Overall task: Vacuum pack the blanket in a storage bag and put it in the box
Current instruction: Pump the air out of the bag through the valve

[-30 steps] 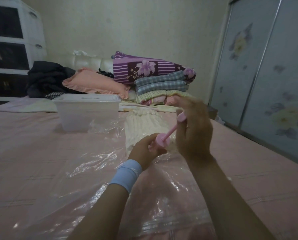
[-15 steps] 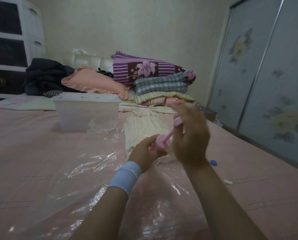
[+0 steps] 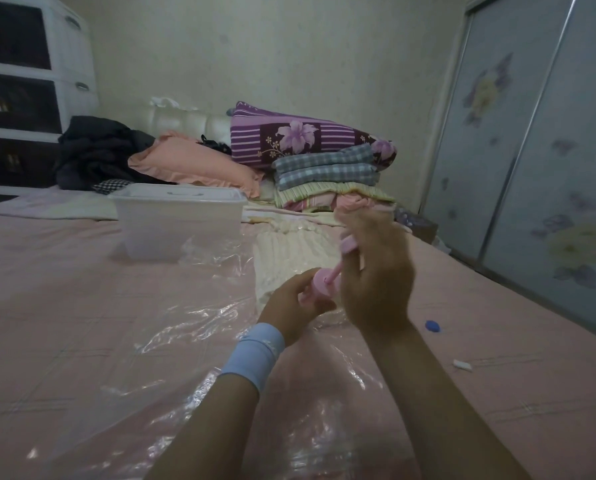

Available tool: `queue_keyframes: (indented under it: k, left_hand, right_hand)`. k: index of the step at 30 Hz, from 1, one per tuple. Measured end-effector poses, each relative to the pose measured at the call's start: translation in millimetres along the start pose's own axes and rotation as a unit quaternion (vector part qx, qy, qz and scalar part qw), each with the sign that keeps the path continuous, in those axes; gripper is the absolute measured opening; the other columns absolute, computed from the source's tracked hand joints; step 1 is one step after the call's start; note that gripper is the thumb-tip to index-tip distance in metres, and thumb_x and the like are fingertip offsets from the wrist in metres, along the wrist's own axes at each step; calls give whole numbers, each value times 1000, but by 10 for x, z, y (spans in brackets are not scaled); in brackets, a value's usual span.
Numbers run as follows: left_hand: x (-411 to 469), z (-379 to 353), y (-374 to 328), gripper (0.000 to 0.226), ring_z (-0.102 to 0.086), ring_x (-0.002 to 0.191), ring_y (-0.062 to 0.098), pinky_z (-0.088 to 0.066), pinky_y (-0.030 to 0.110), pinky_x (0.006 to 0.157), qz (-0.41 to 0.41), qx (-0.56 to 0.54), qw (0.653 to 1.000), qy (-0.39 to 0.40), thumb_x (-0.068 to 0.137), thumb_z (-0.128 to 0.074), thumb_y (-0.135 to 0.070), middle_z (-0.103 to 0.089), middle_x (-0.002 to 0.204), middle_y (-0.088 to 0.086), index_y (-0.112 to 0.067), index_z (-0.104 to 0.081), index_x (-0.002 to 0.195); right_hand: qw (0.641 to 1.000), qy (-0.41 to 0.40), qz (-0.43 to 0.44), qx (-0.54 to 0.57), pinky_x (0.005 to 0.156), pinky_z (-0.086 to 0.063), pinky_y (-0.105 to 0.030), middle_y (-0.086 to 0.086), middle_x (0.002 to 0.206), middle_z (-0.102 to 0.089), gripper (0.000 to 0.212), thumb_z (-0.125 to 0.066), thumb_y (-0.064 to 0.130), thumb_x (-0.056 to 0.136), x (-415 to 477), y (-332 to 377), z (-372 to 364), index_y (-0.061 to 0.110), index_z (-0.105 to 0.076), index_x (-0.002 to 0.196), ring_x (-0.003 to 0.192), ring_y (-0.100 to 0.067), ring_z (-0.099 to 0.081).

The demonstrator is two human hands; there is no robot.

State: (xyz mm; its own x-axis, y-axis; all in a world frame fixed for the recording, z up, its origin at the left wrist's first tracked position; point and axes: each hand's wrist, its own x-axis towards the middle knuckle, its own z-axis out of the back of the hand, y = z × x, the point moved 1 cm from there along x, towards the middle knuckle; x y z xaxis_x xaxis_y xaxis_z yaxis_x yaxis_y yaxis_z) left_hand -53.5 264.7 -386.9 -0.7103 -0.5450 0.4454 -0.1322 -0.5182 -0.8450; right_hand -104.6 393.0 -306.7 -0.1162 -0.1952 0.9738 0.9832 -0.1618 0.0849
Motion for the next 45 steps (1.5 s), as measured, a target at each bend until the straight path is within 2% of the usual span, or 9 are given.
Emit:
queue_keyframes:
  k: [4,8,12,19,27,34,38,42,45]
  left_hand:
    - [-18,31,-1,29,-61,88,-11,-47,9,79,6,-5,1000,-6,86,-69,-22,-69,95,-17,-47,-63,101]
    - [5,50,60,52,-60,107,7,-46,26,95,19,-4,1000,-9,74,-81,-31,-67,113,-17,-42,-61,120]
    - [-3,22,55,50,-58,109,7,-43,24,96,5,4,1000,1,76,-80,-27,-64,117,-17,-47,-59,116]
    - [-24,37,37,27,-61,90,-5,-49,11,81,14,2,1000,-1,84,-70,-25,-68,96,-16,-40,-62,105]
    - [-2,5,94,50,-58,105,-1,-43,15,88,7,4,1000,-3,77,-79,-28,-65,114,-19,-42,-61,121]
    - [-42,51,78,24,-60,79,-13,-49,9,74,11,-18,1000,-8,89,-65,-16,-67,89,-15,-33,-63,105]
    - [-14,69,145,49,-60,100,-6,-46,14,85,26,-26,999,-28,76,-78,-29,-69,108,-19,-38,-61,122]
    - [-2,31,148,53,-53,100,-16,-40,8,82,29,-13,999,-7,77,-79,-28,-64,112,-24,-40,-59,125]
    - [-32,23,111,45,-56,87,-20,-43,2,73,23,-41,999,-9,81,-76,-16,-64,102,-25,-34,-62,120]
  right_hand:
    - [979,201,-21,14,82,-55,-44,-5,119,-66,45,-35,24,90,-233,-41,-154,15,-70,116,103,-23,-61]
    - [997,36,33,62,96,-50,-24,-11,114,-68,30,-44,8,98,210,105,152,4,-70,112,108,-22,-63]
    - [994,-85,43,59,98,-49,-26,-16,112,-68,25,-48,3,100,340,132,235,-2,-69,113,108,-24,-63]
    - [967,239,-53,68,90,-53,-39,-6,117,-64,49,-33,25,86,-228,-18,-170,10,-70,114,106,-23,-59]
    - [992,-95,26,76,95,-51,-24,-17,110,-68,25,-50,1,99,333,210,209,-3,-69,114,105,-24,-64]
    - [962,251,-76,74,90,-52,-35,-7,117,-60,47,-39,15,86,-241,44,-222,9,-69,121,106,-23,-58]
    - [990,107,13,91,95,-46,-17,-10,115,-67,32,-47,5,94,195,210,53,4,-69,117,107,-19,-62]
    - [992,-79,50,86,93,-49,-20,-17,108,-67,24,-52,-1,97,381,306,213,-4,-70,112,103,-20,-61]
    - [997,7,3,76,96,-52,-28,-15,114,-64,32,-44,6,97,69,182,-24,1,-68,117,109,-24,-61]
